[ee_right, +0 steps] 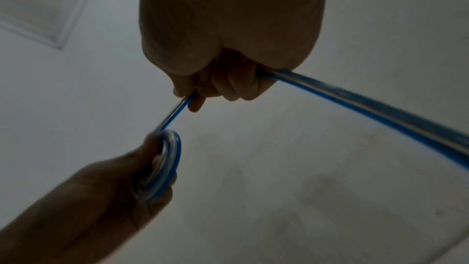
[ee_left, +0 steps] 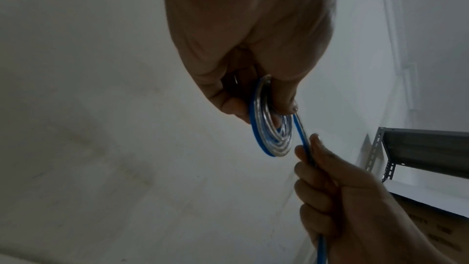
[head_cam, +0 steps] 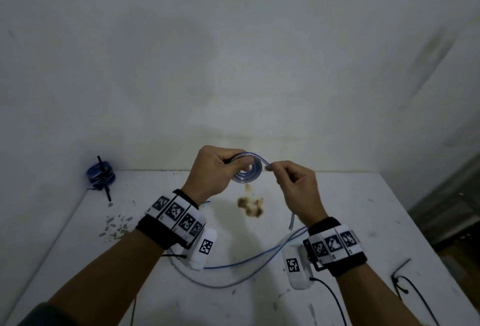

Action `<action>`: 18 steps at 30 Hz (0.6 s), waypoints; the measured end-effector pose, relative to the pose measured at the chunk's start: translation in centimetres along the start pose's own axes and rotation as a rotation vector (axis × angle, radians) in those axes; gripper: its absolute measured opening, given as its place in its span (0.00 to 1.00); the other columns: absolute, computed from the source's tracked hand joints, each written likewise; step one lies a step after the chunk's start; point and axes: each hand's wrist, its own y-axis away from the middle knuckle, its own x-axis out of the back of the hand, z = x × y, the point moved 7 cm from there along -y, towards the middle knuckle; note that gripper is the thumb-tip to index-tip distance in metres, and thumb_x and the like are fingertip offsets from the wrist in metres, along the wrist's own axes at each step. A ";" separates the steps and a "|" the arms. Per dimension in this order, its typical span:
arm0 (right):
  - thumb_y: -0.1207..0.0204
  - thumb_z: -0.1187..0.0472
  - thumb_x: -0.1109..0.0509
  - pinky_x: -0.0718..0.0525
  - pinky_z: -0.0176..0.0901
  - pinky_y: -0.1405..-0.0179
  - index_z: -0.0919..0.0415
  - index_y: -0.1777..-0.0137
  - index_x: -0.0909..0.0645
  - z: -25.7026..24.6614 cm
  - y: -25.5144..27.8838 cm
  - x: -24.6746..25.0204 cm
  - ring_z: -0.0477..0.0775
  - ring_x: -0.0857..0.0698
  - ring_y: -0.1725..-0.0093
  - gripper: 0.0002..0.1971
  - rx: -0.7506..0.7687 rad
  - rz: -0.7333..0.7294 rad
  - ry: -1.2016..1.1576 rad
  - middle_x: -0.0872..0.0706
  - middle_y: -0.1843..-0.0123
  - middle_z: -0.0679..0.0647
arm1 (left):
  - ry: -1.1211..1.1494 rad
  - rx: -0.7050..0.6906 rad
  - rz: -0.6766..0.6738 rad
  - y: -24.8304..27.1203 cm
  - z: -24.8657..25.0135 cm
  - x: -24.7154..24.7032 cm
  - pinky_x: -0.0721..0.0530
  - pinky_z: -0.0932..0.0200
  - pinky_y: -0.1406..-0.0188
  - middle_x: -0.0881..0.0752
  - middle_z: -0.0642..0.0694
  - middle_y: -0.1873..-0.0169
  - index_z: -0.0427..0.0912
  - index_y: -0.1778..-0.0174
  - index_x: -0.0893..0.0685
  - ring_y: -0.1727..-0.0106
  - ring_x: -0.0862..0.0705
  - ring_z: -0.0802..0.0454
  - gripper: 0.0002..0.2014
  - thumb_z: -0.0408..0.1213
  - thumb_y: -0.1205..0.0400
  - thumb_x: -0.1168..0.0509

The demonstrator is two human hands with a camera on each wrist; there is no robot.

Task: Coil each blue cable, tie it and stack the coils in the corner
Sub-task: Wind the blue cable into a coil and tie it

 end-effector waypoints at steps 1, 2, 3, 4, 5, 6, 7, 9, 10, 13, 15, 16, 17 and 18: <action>0.14 0.60 0.35 0.29 0.32 0.69 0.54 0.60 0.13 0.1 0.5 -0.6 0.39 0.28 0.73 0.13 0.002 -0.012 0.013 0.23 0.75 0.43 | 0.015 -0.019 0.012 0.0 0.1 -0.3 0.16 0.64 0.59 0.08 0.49 0.67 0.38 0.57 0.06 0.66 0.14 0.60 0.03 0.31 0.22 0.26; 0.13 0.56 0.38 0.30 0.34 0.70 0.50 0.63 0.18 0.3 0.9 -1.3 0.40 0.30 0.73 0.16 0.001 -0.007 0.020 0.26 0.75 0.43 | 0.047 -0.025 0.031 0.0 0.2 -0.6 0.16 0.64 0.59 0.08 0.51 0.67 0.40 0.57 0.06 0.66 0.14 0.60 0.03 0.31 0.22 0.26; 0.12 0.54 0.41 0.31 0.35 0.71 0.51 0.66 0.22 0.2 1.3 -1.9 0.41 0.31 0.74 0.19 -0.010 0.007 0.003 0.28 0.74 0.44 | 0.090 -0.018 0.058 0.1 0.0 -0.8 0.16 0.65 0.58 0.08 0.52 0.67 0.43 0.57 0.07 0.65 0.13 0.60 0.04 0.31 0.22 0.27; 0.10 0.55 0.44 0.31 0.34 0.72 0.54 0.67 0.26 0.2 1.7 -2.6 0.41 0.32 0.74 0.20 -0.046 0.028 -0.045 0.29 0.74 0.44 | 0.145 -0.002 0.085 0.2 -0.1 -1.1 0.16 0.65 0.57 0.08 0.52 0.66 0.44 0.58 0.07 0.64 0.12 0.59 0.05 0.31 0.22 0.27; 0.09 0.57 0.46 0.30 0.32 0.72 0.56 0.66 0.28 0.0 2.0 -3.4 0.40 0.32 0.74 0.20 -0.074 0.045 -0.101 0.29 0.73 0.43 | 0.200 0.023 0.109 0.3 -0.3 -1.3 0.15 0.64 0.55 0.08 0.51 0.66 0.44 0.58 0.08 0.63 0.12 0.57 0.04 0.31 0.21 0.27; 0.09 0.58 0.48 0.28 0.32 0.71 0.58 0.63 0.28 -0.1 2.3 -4.3 0.38 0.30 0.73 0.19 -0.081 0.059 -0.137 0.28 0.72 0.42 | 0.251 0.056 0.126 0.4 -0.5 -1.5 0.15 0.63 0.54 0.08 0.49 0.65 0.42 0.58 0.08 0.62 0.12 0.55 0.04 0.31 0.21 0.28; 0.09 0.57 0.48 0.26 0.36 0.70 0.59 0.59 0.26 -0.4 2.5 -5.1 0.39 0.29 0.71 0.17 -0.074 0.068 -0.146 0.26 0.71 0.42 | 0.294 0.090 0.139 0.6 -0.8 -1.6 0.15 0.62 0.54 0.08 0.48 0.65 0.40 0.58 0.08 0.62 0.12 0.54 0.04 0.31 0.21 0.29; 0.11 0.51 0.47 0.25 0.48 0.69 0.62 0.54 0.25 -0.8 2.6 -6.2 0.46 0.27 0.69 0.17 -0.041 0.081 -0.095 0.24 0.69 0.46 | 0.384 0.153 0.134 0.7 -1.3 -1.7 0.15 0.59 0.52 0.08 0.46 0.64 0.38 0.58 0.08 0.60 0.12 0.53 0.06 0.36 0.21 0.29; 0.12 0.52 0.46 0.26 0.51 0.67 0.64 0.53 0.25 -0.8 2.4 -6.3 0.51 0.27 0.68 0.17 -0.022 0.095 -0.057 0.23 0.68 0.53 | 0.431 0.180 0.107 0.8 -1.6 -1.6 0.15 0.57 0.50 0.08 0.44 0.62 0.38 0.56 0.08 0.58 0.12 0.51 0.09 0.39 0.23 0.30; 0.13 0.57 0.44 0.27 0.46 0.67 0.61 0.57 0.25 -1.5 1.3 -5.6 0.49 0.26 0.69 0.13 0.059 0.041 0.049 0.22 0.68 0.53 | 0.388 0.197 -0.045 0.9 -1.7 -0.6 0.14 0.55 0.44 0.08 0.39 0.52 0.33 0.45 0.10 0.49 0.10 0.47 0.15 0.40 0.22 0.31; 0.14 0.55 0.42 0.29 0.44 0.69 0.53 0.62 0.28 -2.1 0.3 -5.1 0.45 0.28 0.71 0.13 0.113 -0.103 0.180 0.25 0.71 0.46 | 0.196 0.176 -0.120 0.9 -1.6 0.8 0.14 0.60 0.50 0.07 0.43 0.54 0.34 0.44 0.10 0.52 0.10 0.51 0.12 0.35 0.20 0.30; 0.14 0.54 0.41 0.29 0.45 0.69 0.52 0.62 0.29 -2.4 -0.2 -4.9 0.46 0.28 0.71 0.13 0.138 -0.190 0.267 0.26 0.71 0.46 | 0.116 0.177 -0.147 0.9 -1.6 1.5 0.15 0.62 0.55 0.07 0.47 0.59 0.36 0.48 0.08 0.58 0.12 0.55 0.08 0.34 0.20 0.29; 0.15 0.52 0.41 0.29 0.46 0.69 0.54 0.62 0.29 -2.7 -0.7 -4.7 0.48 0.28 0.71 0.14 0.160 -0.273 0.348 0.25 0.71 0.47 | 0.061 0.183 -0.174 0.9 -1.6 1.9 0.17 0.64 0.59 0.08 0.49 0.65 0.38 0.52 0.08 0.63 0.14 0.57 0.05 0.32 0.20 0.28; 0.15 0.51 0.40 0.29 0.47 0.68 0.56 0.62 0.27 -3.0 -1.2 -4.6 0.51 0.27 0.70 0.15 0.174 -0.340 0.399 0.24 0.71 0.50 | 0.030 0.188 -0.191 0.9 -1.7 2.1 0.18 0.64 0.62 0.09 0.49 0.68 0.40 0.55 0.07 0.66 0.16 0.58 0.04 0.31 0.21 0.28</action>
